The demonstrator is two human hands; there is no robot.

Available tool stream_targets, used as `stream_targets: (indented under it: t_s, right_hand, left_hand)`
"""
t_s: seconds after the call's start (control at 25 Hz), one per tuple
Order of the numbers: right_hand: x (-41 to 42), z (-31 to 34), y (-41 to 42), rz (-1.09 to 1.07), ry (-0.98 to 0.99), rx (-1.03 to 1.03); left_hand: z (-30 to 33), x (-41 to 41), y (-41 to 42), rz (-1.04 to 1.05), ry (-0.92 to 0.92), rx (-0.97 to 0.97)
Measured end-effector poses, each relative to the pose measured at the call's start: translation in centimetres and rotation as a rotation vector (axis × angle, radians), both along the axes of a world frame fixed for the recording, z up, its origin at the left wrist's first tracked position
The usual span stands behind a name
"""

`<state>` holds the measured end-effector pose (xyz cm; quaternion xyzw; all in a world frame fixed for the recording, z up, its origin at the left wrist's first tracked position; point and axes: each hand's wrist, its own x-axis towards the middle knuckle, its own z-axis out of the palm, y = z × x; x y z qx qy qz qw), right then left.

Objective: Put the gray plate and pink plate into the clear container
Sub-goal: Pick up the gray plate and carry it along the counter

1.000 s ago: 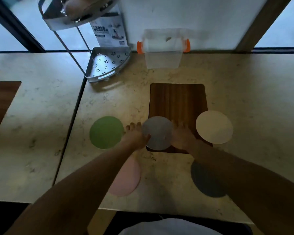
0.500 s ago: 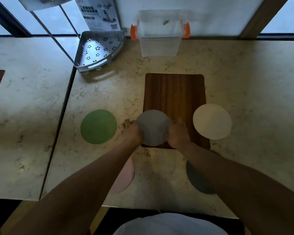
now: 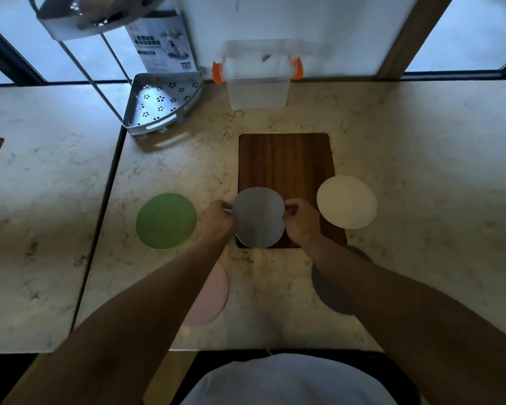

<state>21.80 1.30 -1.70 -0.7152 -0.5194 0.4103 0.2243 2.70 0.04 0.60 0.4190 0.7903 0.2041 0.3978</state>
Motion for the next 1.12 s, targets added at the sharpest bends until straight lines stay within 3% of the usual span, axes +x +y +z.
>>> stream_targets:
  t_s: [0.2,0.52,0.92,1.12]
  right_hand:
    - [3.6,1.4,-3.9,-0.093,-0.083,0.091]
    - [14.3,1.1,-10.6,-0.228,-0.168,0.069]
    - [19.4,-2.0,-12.8,-0.207,-0.164,-0.035]
    - [19.7,-2.8,-13.2,-0.207,-0.162,-0.047]
  left_hand:
    - [0.7,1.9,-1.6,-0.055,-0.059,0.023]
    - [-1.6,11.0,-4.2,-0.251,-0.151,0.007]
    - [-4.9,16.7,-7.1,-0.270,-0.041,-0.070]
    - [-5.1,17.2,-7.9,-0.407,0.084,0.017]
